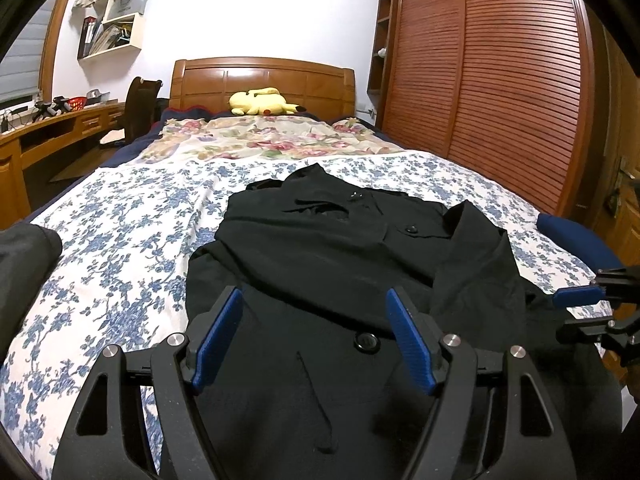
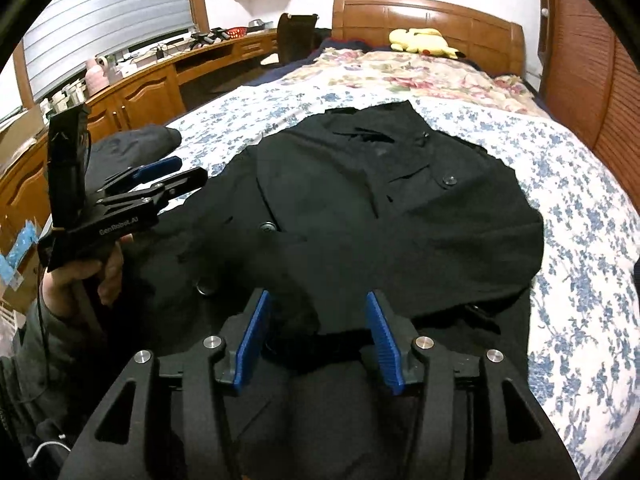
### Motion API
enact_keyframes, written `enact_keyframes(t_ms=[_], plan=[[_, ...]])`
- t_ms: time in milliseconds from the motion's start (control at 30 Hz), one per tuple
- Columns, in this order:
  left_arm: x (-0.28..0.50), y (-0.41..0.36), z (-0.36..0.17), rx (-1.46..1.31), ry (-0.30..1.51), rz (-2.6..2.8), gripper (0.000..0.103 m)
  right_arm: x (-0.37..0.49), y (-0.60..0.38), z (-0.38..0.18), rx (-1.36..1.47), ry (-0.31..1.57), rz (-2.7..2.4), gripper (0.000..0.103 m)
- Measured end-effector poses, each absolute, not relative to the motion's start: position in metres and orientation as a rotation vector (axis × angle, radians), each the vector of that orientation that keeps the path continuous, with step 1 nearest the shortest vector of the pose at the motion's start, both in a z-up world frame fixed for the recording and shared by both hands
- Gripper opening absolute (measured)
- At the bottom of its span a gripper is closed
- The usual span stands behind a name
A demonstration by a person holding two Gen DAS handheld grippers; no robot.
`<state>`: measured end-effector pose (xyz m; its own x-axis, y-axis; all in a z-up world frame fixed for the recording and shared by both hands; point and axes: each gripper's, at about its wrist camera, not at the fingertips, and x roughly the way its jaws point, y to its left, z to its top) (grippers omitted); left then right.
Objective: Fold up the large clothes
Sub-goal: 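Move the open left gripper over the middle of the black coat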
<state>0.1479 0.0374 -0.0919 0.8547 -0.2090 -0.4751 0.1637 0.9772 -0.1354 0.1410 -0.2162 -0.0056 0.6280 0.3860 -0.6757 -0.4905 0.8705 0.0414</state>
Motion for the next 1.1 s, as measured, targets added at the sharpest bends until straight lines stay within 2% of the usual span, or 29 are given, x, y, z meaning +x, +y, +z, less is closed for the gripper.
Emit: enact_keyframes(t_ms=[233,700,900,1100], plan=[[0.134,0.048,-0.094,-0.124,0.522,-0.191,0.075,0.143,-0.223,-0.021,-0.172,0.711,0.468,0.054],[0.122,0.019,-0.125,-0.070,0.652,-0.236,0.075,0.177,-0.242,-0.094,-0.137,0.765,0.411,0.055],[0.121,0.005,-0.133,-0.090,0.697,-0.300,0.057,0.174,-0.237,-0.106,-0.157,0.704,0.434,0.061],[0.122,-0.008,-0.140,-0.060,0.727,-0.297,0.054,0.178,-0.238,-0.106,-0.144,0.702,0.451,0.062]])
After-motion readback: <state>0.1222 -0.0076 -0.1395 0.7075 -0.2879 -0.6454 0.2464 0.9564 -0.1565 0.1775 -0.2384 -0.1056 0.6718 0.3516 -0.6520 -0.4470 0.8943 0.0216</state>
